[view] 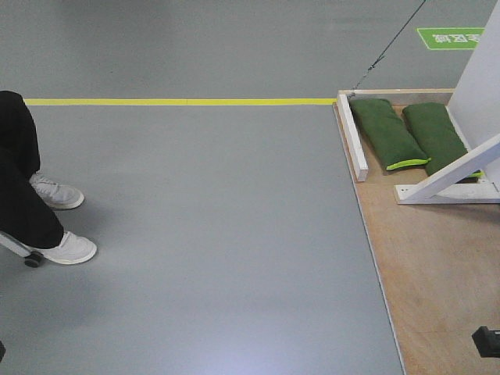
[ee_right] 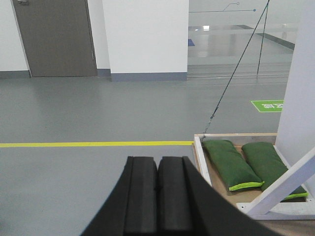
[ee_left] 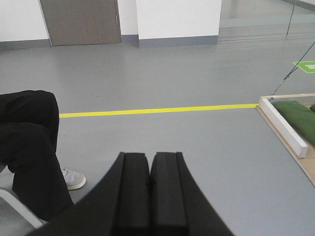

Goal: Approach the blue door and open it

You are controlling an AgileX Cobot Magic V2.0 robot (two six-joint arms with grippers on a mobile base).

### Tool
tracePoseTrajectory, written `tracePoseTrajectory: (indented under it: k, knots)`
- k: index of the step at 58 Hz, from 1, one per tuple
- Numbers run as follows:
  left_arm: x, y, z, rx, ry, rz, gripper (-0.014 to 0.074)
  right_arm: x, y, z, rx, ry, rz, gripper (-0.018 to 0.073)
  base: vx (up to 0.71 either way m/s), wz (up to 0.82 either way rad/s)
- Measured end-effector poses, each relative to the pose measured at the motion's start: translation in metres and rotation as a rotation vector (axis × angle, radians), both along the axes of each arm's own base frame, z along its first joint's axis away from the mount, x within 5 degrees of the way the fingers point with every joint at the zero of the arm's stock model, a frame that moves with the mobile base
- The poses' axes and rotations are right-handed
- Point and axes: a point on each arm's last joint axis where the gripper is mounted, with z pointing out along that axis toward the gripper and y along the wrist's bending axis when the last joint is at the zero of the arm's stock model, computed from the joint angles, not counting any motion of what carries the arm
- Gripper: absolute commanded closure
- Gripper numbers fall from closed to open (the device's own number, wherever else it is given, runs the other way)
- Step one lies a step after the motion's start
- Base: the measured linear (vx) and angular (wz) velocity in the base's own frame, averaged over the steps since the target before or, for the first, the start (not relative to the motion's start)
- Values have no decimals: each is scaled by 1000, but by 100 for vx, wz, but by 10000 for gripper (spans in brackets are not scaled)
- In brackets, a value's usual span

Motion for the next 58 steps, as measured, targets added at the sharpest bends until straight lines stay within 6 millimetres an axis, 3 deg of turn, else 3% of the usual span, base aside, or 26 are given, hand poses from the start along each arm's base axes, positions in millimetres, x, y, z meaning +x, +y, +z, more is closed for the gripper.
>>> tracePoseTrajectory:
  k: [11,17,29,39,58]
  knots:
    - [0,0,0,0,0,0,524,0,1,1,38,9,2,547,0,0]
    - [0,0,0,0,0,0,524,-4,1,23,77,-19,6,547,0,0]
    - [0,0,0,0,0,0,524,-37,0,126,102,-306,21,547,0,0]
    - [0,0,0,0,0,0,524,-76,-3,226,102,-558,26,547,0,0]
    - [0,0,0,0,0,0,524,-104,-4,387,116,-881,39,547,0,0]
